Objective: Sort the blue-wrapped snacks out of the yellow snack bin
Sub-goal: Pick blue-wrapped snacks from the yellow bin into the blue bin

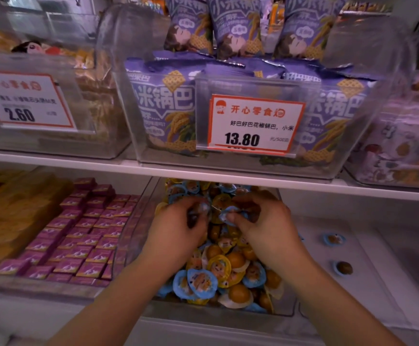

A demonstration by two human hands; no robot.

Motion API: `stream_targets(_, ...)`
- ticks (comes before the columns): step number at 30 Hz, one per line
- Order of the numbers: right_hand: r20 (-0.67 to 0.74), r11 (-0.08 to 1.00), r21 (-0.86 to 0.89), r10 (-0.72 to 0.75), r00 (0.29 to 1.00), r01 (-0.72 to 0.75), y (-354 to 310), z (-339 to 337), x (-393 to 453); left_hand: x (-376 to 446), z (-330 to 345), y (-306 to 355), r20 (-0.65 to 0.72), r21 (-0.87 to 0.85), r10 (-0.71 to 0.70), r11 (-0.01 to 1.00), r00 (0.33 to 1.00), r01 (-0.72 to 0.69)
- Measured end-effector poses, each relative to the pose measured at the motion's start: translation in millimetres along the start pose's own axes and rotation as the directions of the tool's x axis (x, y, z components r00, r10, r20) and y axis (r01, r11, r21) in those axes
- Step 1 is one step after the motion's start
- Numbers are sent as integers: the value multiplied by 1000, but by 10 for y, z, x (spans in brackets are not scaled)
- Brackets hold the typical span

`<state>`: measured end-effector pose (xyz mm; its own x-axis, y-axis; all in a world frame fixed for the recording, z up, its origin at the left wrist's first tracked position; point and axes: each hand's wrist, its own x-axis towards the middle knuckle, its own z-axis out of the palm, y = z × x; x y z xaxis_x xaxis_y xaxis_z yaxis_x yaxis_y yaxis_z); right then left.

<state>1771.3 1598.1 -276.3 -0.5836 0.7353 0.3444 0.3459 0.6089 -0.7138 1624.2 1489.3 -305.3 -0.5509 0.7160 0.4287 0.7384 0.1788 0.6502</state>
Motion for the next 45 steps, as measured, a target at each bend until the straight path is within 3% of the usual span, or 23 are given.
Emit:
stream_targets(2, -7, 981, 180, 82, 997, -80, -26, -25, -3, 25, -57, 64, -44, -236, -108, 967, 993, 95)
stream_targets(4, 31, 869, 445, 228, 973, -217, -80, -33, -58, 6, -81, 195, -65, -439, -144, 893, 987, 101)
stream_targets(6, 184, 533, 769, 346, 920, -354, -160, -20, -197, -74, -45, 363, -71, -538, -148, 839, 986, 87)
stream_targets(8, 381, 167, 871, 364, 850, -462, -272, -49, -341, -224, 49, 505, -44, -539, -106, 840, 993, 65)
stream_targets(9, 443, 63, 869, 345, 828, -491, -305, -83, -399, -311, 104, 559, -21, -487, -59, 872, 998, 42)
stream_targets(11, 489, -11, 859, 314, 814, -512, -366, -192, -480, -467, 188, 665, 35, -281, 94, 956, 995, -81)
stream_targets(13, 463, 85, 854, 327, 824, -514, -368, -307, -543, -580, 234, 773, 90, -120, 235, 967, 968, -223)
stream_targets(16, 328, 312, 857, 283, 901, -410, -287, -513, -644, -706, 252, 907, 86, -119, 348, 934, 933, -338)
stream_targets(20, 224, 483, 805, 291, 930, -345, 15, -914, -662, -673, 193, 909, 64, -305, 272, 921, 960, -241)
stream_targets(23, 121, 735, 536, 419, 900, -415, 464, -1090, -590, -532, 117, 758, 55, -265, 281, 929, 958, -257)
stream_targets(26, 183, 814, 275, 479, 859, -512, 837, -1159, -574, -490, 8, 590, 63, -139, 318, 941, 946, -307)
stream_targets(28, 135, 883, 129, 436, 890, -452, 925, -1176, -550, -533, -130, 485, 66, -88, 308, 949, 949, -302)
stream_targets(31, -160, 981, 47, 192, 968, -187, 723, -1145, -544, -672, -428, 331, 50, -8, 236, 972, 970, -236)
stream_targets(34, -148, 986, -22, -165, 975, 164, 300, -932, -666, -898, -677, 185, 27, 63, 124, 990, 992, -126)
stream_targets(37, 158, 871, -200, -424, 892, 449, -8, -599, -774, -1065, -733, 107, 36, 116, 42, 992, 998, -46)
stream_targets(39, 426, 779, -332, -379, 821, 532, -84, -411, -779, -1103, -675, 114, 119, 155, 11, 987, 993, -30)
stream_targets(40, 496, 732, -410, -321, 807, 544, -72, -355, -762, -1106, -624, 130, 167, 182, 21, 982, 986, -52)
stream_targets(42, 545, 658, -529, -221, 809, 536, -19, -327, -716, -1088, -516, 157, 230, 244, 52, 964, 972, -109)
stream_targets(45, 553, 636, -563, -185, 812, 528, 78, -336, -645, -1009, -371, 152, 248, 371, 69, 915, 966, -160)
